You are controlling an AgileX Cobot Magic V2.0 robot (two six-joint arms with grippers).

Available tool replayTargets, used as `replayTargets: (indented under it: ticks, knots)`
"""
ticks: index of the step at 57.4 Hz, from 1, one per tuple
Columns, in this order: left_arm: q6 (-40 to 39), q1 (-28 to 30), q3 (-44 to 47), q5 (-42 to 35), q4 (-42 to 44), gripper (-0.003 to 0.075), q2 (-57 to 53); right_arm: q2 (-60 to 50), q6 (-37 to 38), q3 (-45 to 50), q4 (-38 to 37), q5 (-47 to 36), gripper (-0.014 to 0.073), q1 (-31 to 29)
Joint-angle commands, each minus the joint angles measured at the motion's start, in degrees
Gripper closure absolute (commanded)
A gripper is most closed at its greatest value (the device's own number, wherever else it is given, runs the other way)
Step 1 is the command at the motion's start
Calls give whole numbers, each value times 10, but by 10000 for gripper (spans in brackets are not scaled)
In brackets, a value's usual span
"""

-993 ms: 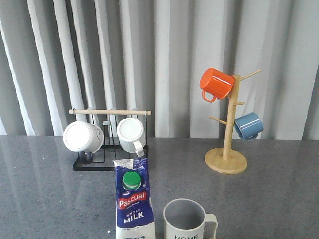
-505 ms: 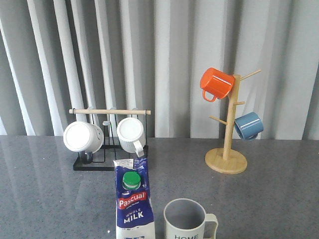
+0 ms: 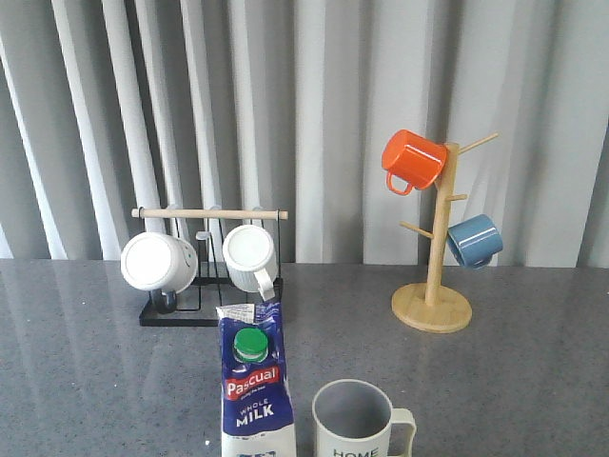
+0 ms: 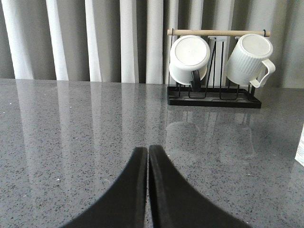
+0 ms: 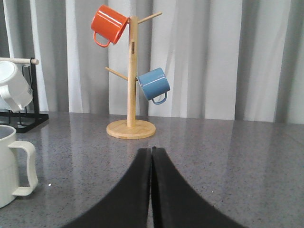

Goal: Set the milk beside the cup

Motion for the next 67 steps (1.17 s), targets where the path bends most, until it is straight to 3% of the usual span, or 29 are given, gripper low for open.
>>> replayTargets:
  ticks: [1, 7, 67]
  knots:
    - [-5, 0, -12, -41, 0, 726, -5, -35, 26, 8, -1, 24, 603, -3]
    - [-5, 0, -12, -41, 0, 726, -5, -34, 25, 8, -1, 51, 603, -3]
    - [-5, 0, -12, -41, 0, 726, -5, -34, 23, 8, -1, 41, 603, -3]
